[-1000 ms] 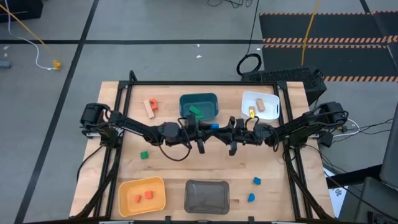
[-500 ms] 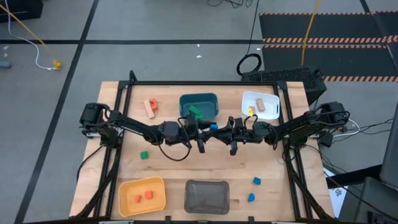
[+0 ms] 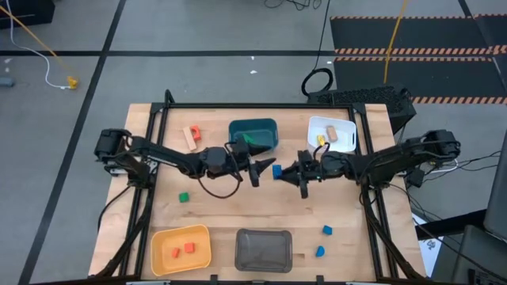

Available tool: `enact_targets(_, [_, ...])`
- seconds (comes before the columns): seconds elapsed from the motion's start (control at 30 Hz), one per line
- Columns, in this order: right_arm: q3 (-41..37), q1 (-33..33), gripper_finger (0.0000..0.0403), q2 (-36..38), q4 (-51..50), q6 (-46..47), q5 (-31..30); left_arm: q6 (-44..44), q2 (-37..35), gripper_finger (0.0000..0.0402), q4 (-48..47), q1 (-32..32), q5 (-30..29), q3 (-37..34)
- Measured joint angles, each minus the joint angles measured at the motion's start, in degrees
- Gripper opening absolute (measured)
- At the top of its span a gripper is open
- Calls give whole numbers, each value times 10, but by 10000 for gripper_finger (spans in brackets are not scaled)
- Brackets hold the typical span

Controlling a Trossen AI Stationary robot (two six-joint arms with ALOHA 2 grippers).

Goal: Sort & place blocks by color
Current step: Put the top left blue block into the black bin

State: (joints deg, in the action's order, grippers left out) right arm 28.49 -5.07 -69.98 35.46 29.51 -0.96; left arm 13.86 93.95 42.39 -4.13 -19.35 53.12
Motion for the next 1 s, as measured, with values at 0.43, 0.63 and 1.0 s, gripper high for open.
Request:
enact_targets(0.43, [0, -130, 38, -31, 81, 51, 19, 53, -168, 213, -400, 6, 0, 0])
enact_targets(0.63, [10, -173, 38, -89, 91, 86, -24, 78, -196, 203, -455, 6, -2, 0])
enact_targets(1.0, [107, -215, 38, -200, 45, 106, -1, 109, -199, 204, -484, 6, -2, 0])
